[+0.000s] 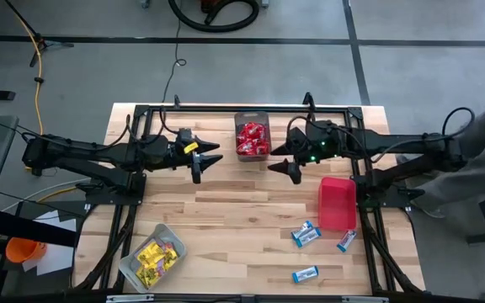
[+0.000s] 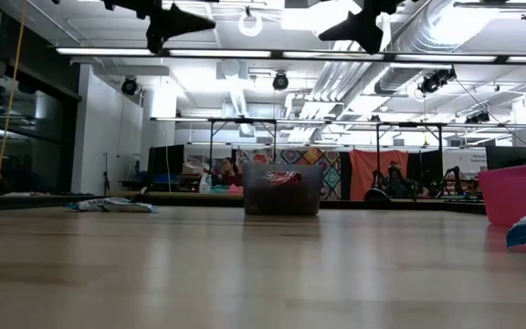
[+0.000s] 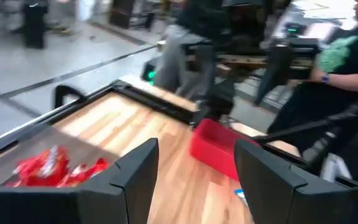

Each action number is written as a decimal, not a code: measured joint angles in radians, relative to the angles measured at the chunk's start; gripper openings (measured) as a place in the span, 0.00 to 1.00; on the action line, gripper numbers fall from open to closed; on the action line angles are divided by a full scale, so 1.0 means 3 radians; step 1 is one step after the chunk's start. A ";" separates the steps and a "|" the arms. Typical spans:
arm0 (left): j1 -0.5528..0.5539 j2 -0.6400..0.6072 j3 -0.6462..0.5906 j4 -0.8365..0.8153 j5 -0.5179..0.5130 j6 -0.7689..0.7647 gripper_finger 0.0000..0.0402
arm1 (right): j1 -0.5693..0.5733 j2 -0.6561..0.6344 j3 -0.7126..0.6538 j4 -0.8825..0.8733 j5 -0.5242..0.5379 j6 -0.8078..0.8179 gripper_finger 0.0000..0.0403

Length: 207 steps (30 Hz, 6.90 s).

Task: Sort candy
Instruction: Put the white chocolate candy into the red bin

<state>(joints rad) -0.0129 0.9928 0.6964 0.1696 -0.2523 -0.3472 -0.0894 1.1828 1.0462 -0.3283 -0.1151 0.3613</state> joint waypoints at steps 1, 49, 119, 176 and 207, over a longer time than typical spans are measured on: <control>0.0004 0.0000 0.0030 -0.0137 -0.0114 -0.0099 0.49 | 0.0026 0.0000 0.0000 -0.0001 0.0042 0.0004 0.70; 0.1565 0.2647 0.1094 -0.3378 0.0676 0.1346 0.29 | 0.0052 0.0004 0.0000 -0.0015 0.0285 0.0228 0.70; 0.0579 0.0487 0.1025 -0.0502 0.1341 -0.0032 0.27 | 0.0219 0.0717 0.0000 0.1898 0.0288 -0.0506 0.02; 0.0557 -0.0047 0.0086 -0.0733 0.0900 -0.0499 0.39 | 0.1978 -0.1138 -0.0861 -0.2381 -0.0045 0.4025 0.49; -0.0198 -0.0019 0.0086 0.0549 0.0614 0.0563 0.39 | 0.0989 0.0271 -0.0469 0.2069 0.1195 -0.0015 0.49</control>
<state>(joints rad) -0.0724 0.9870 0.7223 0.3344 -0.0679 -0.1783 0.2075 1.2641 0.9054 0.2924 0.2434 0.3568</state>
